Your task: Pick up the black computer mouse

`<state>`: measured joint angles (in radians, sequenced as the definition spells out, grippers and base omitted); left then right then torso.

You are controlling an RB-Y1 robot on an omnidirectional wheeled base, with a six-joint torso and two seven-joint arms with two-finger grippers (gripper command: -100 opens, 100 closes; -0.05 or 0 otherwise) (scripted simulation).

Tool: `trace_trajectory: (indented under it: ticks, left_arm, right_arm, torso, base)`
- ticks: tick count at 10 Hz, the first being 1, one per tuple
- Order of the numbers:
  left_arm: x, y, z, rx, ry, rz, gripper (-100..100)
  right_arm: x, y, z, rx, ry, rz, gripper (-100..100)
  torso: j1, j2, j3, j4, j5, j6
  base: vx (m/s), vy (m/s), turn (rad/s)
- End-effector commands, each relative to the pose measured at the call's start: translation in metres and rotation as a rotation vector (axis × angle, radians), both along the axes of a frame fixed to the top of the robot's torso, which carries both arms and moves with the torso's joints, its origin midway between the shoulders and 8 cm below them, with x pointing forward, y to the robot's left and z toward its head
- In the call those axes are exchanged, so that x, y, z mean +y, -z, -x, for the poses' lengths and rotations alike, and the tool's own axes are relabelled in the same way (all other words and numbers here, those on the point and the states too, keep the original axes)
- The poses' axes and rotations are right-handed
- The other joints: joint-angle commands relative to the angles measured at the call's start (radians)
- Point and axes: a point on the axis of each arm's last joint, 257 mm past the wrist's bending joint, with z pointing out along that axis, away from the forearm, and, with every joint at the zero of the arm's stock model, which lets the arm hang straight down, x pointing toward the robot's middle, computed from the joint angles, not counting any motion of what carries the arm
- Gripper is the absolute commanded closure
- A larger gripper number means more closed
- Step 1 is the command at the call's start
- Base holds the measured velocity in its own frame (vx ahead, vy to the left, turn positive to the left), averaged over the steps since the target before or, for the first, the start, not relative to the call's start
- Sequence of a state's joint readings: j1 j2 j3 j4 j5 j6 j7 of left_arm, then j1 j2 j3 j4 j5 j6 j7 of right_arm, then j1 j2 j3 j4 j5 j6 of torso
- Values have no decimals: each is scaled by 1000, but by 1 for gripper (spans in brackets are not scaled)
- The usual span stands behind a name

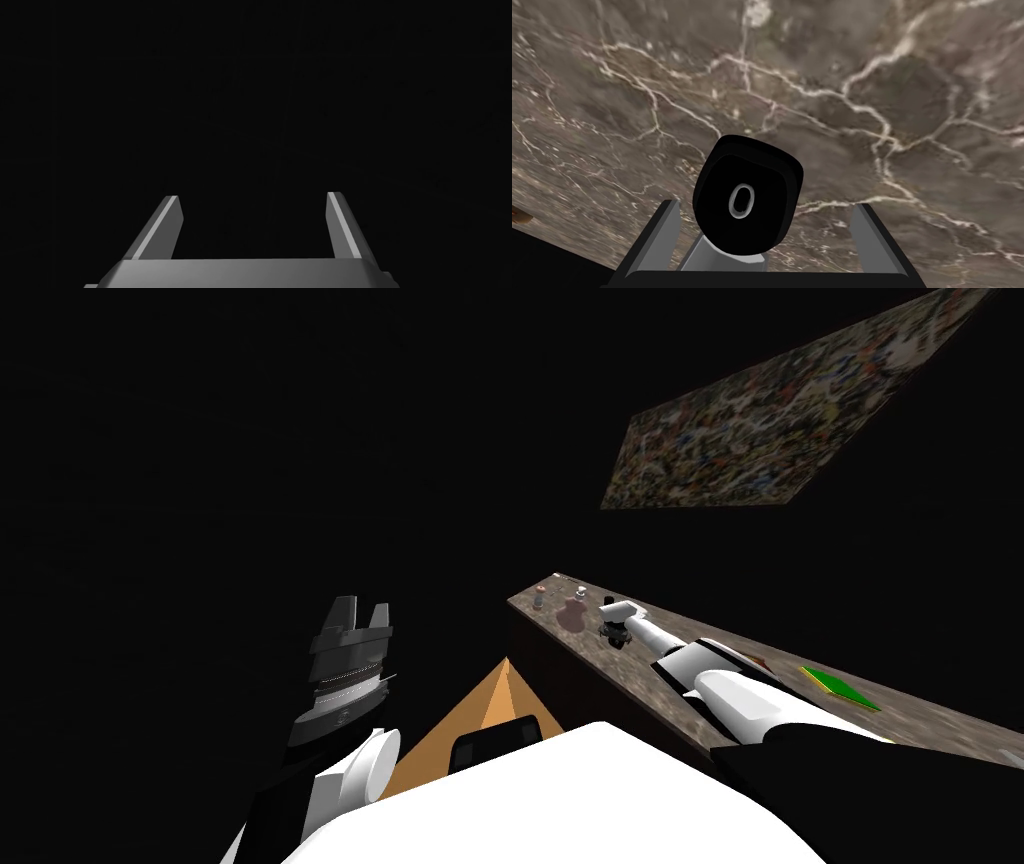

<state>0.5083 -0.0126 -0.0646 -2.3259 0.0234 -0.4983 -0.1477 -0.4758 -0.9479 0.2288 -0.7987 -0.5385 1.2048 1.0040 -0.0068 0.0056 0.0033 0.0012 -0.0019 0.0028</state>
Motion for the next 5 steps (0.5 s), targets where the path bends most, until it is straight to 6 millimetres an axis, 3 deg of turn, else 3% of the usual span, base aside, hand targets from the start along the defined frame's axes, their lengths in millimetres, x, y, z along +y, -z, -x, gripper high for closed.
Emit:
trace_trajectory:
  ticks: [1,2,5]
  left_arm:
    - [0,0,0,0,0,0,0]
    - [0,0,0,0,0,0,0]
    - [0,0,0,0,0,0,0]
  right_arm:
    - [0,0,0,0,0,0,-100]
    - [0,0,0,-1,2,0,100]
    - [-2,0,1,1,4,3,100]
  torso:
    - [0,0,0,0,0,0]
    - [3,-3,-1,0,1,0]
    - [5,-7,-4,-2,0,-2]
  base:
    - [-34,-36,14]
    - [-7,-8,-9]
    - [-1,-2,-3]
